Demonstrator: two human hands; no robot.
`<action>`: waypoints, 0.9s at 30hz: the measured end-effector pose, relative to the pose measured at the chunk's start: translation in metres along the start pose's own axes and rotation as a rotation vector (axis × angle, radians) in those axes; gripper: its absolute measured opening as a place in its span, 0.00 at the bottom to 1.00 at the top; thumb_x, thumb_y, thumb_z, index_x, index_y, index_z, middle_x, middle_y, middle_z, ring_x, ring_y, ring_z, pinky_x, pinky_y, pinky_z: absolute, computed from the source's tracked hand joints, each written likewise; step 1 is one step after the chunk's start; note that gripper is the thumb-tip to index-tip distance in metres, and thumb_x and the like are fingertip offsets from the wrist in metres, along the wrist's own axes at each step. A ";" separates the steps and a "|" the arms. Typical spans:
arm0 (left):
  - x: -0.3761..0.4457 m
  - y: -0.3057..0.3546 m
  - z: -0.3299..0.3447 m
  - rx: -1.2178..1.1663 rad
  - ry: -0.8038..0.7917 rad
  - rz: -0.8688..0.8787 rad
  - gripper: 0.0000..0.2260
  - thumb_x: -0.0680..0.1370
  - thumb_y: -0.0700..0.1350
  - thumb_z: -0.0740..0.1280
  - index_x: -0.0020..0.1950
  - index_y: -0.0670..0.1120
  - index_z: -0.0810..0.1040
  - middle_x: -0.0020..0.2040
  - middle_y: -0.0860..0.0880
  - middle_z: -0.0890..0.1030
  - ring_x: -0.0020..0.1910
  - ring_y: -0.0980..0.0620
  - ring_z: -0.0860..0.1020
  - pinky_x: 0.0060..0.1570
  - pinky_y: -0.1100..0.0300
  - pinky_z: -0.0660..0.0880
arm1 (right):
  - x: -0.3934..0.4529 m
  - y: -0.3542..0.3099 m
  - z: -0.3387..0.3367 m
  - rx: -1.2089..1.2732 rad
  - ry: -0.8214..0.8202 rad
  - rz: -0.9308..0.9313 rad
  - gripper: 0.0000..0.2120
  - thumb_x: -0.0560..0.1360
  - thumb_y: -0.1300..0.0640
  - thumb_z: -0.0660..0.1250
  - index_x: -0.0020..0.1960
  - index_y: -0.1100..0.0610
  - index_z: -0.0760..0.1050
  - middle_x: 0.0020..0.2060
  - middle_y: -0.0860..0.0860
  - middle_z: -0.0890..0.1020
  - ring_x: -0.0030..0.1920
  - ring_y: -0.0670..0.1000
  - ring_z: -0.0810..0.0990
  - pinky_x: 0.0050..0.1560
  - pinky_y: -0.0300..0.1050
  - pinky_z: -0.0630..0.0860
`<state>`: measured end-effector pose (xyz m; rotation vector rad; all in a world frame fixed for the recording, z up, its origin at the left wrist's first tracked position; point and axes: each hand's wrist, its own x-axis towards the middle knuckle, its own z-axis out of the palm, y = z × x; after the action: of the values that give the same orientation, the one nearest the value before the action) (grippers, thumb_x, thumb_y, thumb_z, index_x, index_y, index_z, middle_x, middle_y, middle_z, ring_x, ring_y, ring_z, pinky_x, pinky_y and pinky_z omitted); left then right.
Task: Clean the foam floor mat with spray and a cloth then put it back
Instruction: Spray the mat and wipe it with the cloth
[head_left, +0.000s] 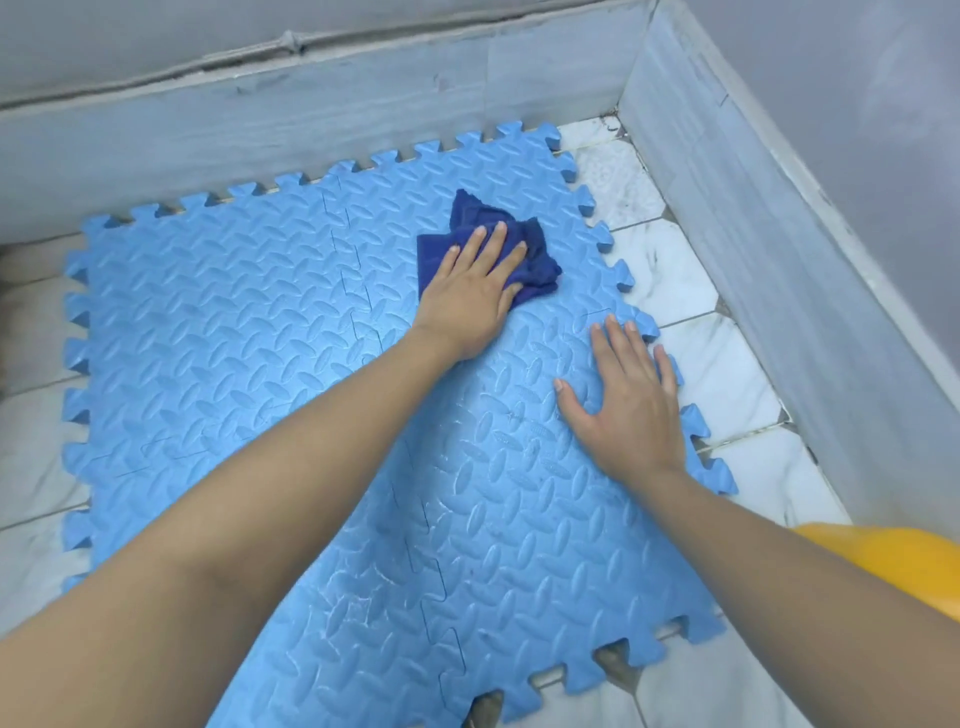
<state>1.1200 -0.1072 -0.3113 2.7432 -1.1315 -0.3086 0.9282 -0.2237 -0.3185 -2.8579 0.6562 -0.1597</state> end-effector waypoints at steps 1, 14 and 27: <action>-0.014 -0.010 0.001 -0.025 0.020 -0.031 0.23 0.83 0.53 0.48 0.79 0.50 0.51 0.79 0.48 0.48 0.78 0.48 0.46 0.75 0.49 0.46 | -0.001 0.001 -0.001 0.003 0.006 0.008 0.37 0.75 0.36 0.54 0.76 0.57 0.63 0.77 0.52 0.63 0.78 0.50 0.58 0.78 0.54 0.48; -0.178 -0.037 0.015 0.064 0.019 -0.142 0.27 0.81 0.57 0.46 0.77 0.46 0.58 0.77 0.42 0.59 0.74 0.39 0.60 0.69 0.40 0.59 | 0.001 0.007 -0.025 0.171 -0.168 0.110 0.37 0.74 0.46 0.61 0.79 0.57 0.55 0.80 0.53 0.53 0.80 0.51 0.47 0.77 0.61 0.39; -0.126 0.062 0.027 0.033 -0.084 0.390 0.26 0.81 0.56 0.46 0.78 0.51 0.53 0.79 0.48 0.50 0.78 0.47 0.50 0.74 0.47 0.50 | -0.121 0.038 -0.016 -0.031 0.006 0.309 0.29 0.78 0.55 0.48 0.77 0.62 0.61 0.77 0.57 0.62 0.78 0.54 0.58 0.77 0.58 0.52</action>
<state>0.9838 -0.0635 -0.3075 2.4781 -1.6673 -0.3549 0.8017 -0.2071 -0.3186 -2.7406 1.0966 -0.1099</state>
